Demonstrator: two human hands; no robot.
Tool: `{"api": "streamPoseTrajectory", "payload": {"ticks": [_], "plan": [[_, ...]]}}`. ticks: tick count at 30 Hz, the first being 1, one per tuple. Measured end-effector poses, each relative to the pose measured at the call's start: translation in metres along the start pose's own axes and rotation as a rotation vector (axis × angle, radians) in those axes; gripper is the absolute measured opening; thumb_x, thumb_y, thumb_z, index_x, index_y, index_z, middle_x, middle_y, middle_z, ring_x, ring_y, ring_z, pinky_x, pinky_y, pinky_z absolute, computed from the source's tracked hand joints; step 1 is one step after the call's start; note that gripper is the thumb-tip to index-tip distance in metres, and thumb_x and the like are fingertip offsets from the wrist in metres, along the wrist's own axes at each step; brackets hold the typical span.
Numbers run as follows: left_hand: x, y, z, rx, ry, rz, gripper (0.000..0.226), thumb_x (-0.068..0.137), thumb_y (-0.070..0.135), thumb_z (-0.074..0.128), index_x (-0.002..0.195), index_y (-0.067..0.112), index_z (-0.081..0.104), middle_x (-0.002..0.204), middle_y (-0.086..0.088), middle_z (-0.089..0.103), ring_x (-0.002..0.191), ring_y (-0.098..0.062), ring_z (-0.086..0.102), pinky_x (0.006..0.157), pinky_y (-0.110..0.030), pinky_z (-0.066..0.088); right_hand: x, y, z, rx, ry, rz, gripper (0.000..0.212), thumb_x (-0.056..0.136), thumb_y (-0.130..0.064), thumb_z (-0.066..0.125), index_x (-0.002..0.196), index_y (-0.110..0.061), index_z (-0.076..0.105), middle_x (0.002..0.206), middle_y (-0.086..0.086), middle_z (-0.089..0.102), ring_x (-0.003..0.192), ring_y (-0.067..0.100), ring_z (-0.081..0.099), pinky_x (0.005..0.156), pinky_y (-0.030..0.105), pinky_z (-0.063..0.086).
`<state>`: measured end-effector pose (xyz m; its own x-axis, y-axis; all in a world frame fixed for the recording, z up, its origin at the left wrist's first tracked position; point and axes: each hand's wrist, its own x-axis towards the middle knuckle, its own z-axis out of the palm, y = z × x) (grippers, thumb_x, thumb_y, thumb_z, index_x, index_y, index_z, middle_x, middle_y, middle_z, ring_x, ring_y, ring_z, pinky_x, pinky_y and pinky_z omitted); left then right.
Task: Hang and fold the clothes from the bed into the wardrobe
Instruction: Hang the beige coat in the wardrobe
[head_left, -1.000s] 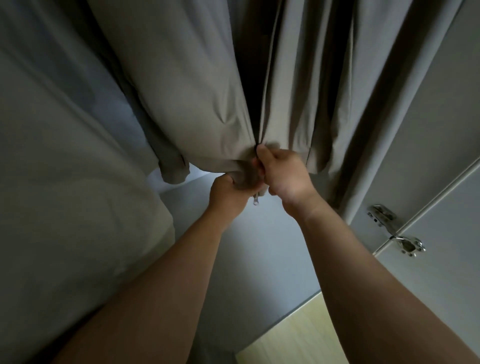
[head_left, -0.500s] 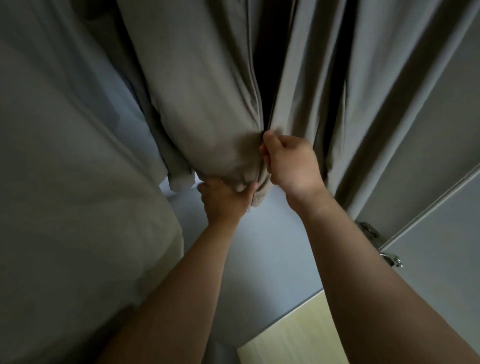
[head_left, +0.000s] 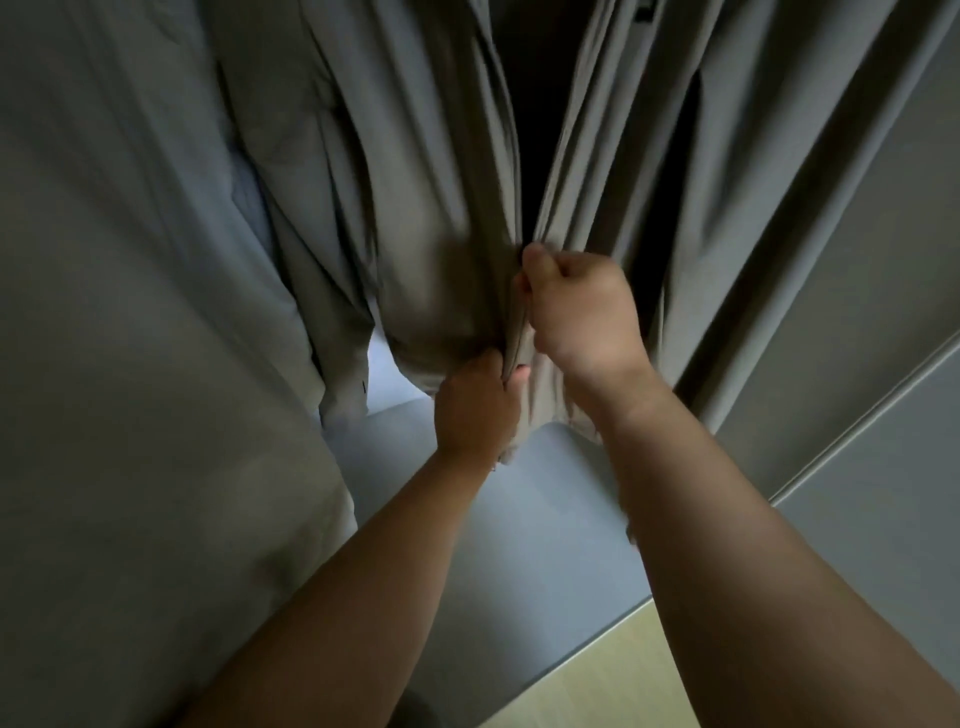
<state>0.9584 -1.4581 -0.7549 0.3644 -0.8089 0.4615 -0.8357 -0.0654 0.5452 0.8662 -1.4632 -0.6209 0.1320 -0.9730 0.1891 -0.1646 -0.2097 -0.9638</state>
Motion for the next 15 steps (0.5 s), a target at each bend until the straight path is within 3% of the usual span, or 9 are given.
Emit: {"api": "streamPoseTrajectory", "payload": {"ticks": [2,4,7,10,13,15], "plan": [[0.007,0.007,-0.011,-0.007,0.092,0.085,0.045,0.096,0.049,0.050,0.084,0.007,0.061,0.075,-0.012,0.066,0.066,-0.029,0.062,0.056,-0.029,0.043,0.009,-0.013,-0.005,0.004,0.029,-0.023,0.047,0.097,-0.031,0.055,0.051,-0.020,0.060,0.046,-0.008,0.056,0.042,0.007,0.049,0.047,0.026,0.039],[0.022,0.019,-0.022,-0.085,0.193,0.149,0.054,0.097,0.058,0.041,0.088,0.010,0.063,0.075,-0.008,0.066,0.064,-0.024,0.061,0.054,-0.031,0.048,0.012,-0.016,-0.007,0.022,0.020,0.019,0.045,0.097,-0.029,0.055,0.053,-0.018,0.062,0.045,-0.007,0.056,0.039,0.007,0.050,0.044,0.023,0.039],[0.043,0.031,-0.031,-0.034,0.243,0.249,0.049,0.103,0.043,0.033,0.097,0.008,0.067,0.081,-0.009,0.069,0.068,-0.026,0.065,0.058,-0.029,0.049,0.010,-0.014,-0.005,0.040,-0.011,0.054,0.043,0.098,-0.028,0.055,0.057,-0.016,0.061,0.044,-0.007,0.054,0.039,0.009,0.048,0.047,0.025,0.038],[0.046,0.030,-0.030,0.033,0.224,0.276,0.036,0.101,0.029,0.041,0.091,0.010,0.069,0.075,-0.007,0.070,0.063,-0.023,0.065,0.057,-0.023,0.039,0.016,-0.030,-0.006,0.043,0.004,0.022,0.043,0.098,-0.030,0.054,0.059,-0.016,0.064,0.045,-0.007,0.055,0.040,0.007,0.049,0.048,0.025,0.037],[0.048,0.031,-0.040,0.001,0.167,0.209,0.030,0.099,0.029,0.049,0.082,0.010,0.065,0.069,-0.010,0.066,0.058,-0.029,0.061,0.053,-0.026,0.035,0.026,-0.058,-0.013,-0.002,0.067,-0.106,0.043,0.097,-0.035,0.053,0.064,-0.012,0.067,0.045,-0.008,0.057,0.039,0.004,0.049,0.045,0.021,0.036],[0.060,0.040,-0.054,-0.024,0.226,0.196,0.032,0.097,0.038,0.047,0.085,0.012,0.061,0.069,-0.009,0.065,0.057,-0.027,0.060,0.052,-0.025,0.032,0.030,-0.074,-0.015,-0.010,0.095,-0.155,0.045,0.098,-0.036,0.052,0.058,-0.017,0.064,0.044,-0.009,0.056,0.039,0.004,0.050,0.048,0.023,0.038]]}}
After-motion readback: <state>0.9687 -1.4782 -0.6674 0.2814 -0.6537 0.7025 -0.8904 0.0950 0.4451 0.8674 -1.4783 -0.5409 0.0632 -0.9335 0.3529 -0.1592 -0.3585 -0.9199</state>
